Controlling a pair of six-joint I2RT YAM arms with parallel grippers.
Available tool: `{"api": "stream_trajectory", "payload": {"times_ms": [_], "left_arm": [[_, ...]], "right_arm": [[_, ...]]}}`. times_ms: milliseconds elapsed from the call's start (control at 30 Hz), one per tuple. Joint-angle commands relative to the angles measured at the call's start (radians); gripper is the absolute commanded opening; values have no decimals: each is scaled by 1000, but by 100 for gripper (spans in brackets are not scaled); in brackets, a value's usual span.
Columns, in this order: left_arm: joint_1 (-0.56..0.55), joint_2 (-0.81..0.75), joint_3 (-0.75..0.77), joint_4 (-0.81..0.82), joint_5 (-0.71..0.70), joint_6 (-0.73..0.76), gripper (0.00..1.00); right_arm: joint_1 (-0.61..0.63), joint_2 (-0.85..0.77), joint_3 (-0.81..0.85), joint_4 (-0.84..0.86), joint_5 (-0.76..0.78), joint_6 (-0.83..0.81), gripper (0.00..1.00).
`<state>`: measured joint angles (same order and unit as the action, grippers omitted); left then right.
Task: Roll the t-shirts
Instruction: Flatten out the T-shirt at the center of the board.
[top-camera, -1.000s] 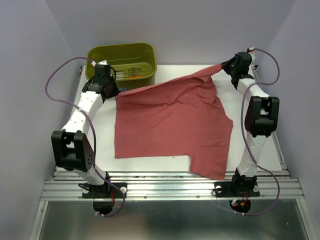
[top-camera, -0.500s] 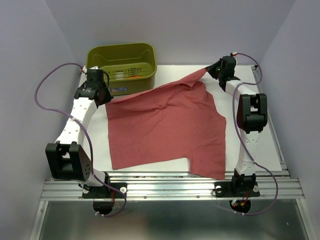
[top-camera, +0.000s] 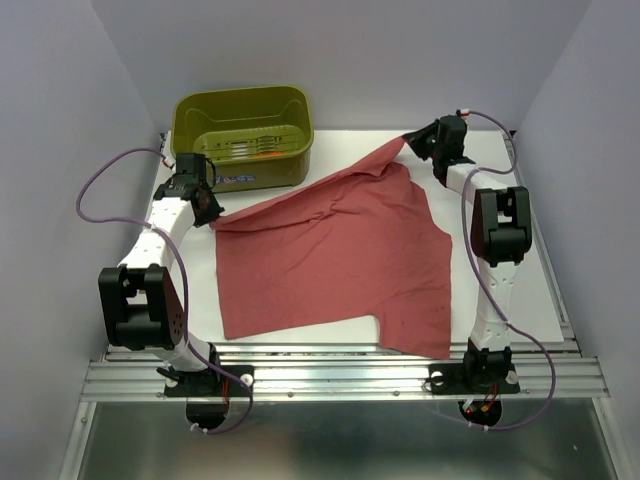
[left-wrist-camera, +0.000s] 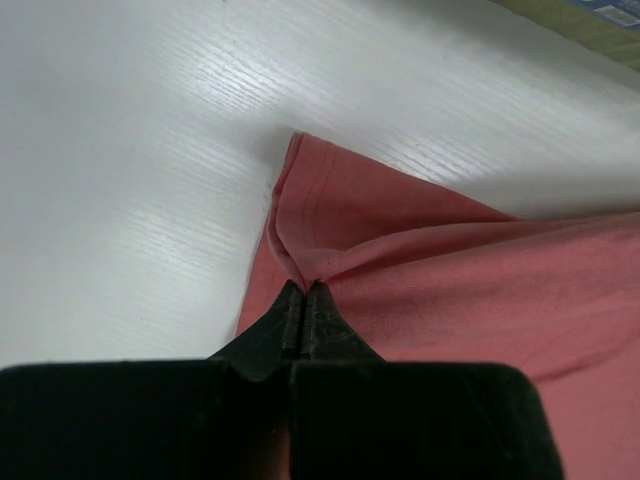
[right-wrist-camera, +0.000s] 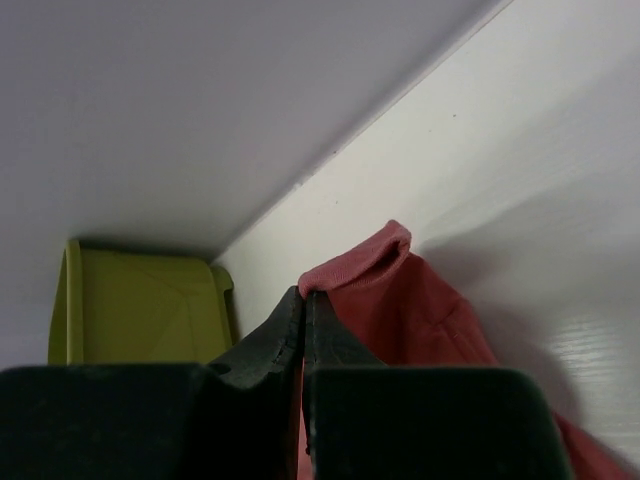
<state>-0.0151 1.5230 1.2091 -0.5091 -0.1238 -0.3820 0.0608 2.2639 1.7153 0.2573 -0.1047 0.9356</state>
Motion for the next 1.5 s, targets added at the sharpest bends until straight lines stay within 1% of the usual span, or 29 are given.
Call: {"api": "stream_trajectory", "payload": {"times_ms": [0,333,467,567,700,833,900,933,967,1067,1233,1467], "left_arm": [[37,-55,-39,27,-10,-18,0],[79,-73,-91,58,30,-24,0],[87,-70,-86,69,50,-18,0],[89,-73,-60,72,56,-14,0],[89,-73,-20,90,79,-11,0],[89,-43,32,129,116,-15,0],[87,-26,53,135,119,-15,0],[89,-11,61,139,160,-17,0],[89,-3,70,153,167,-17,0],[89,19,102,179,194,-14,0],[89,40,112,222,202,-1,0],[89,57,142,202,173,12,0]], "right_arm": [[34,-6,12,89,-3,20,1],[85,49,72,71,-12,20,1],[85,28,84,66,-7,14,1],[85,-21,58,65,17,-1,1],[63,-92,-25,71,54,20,1],[10,-202,-176,137,66,75,1],[-12,-234,-226,164,57,92,1],[-31,-250,-249,177,47,107,1],[-41,-274,-281,194,43,112,1],[-55,-302,-296,198,20,111,1],[-78,-331,-316,197,11,98,1],[-87,-382,-339,195,-24,71,1]]}}
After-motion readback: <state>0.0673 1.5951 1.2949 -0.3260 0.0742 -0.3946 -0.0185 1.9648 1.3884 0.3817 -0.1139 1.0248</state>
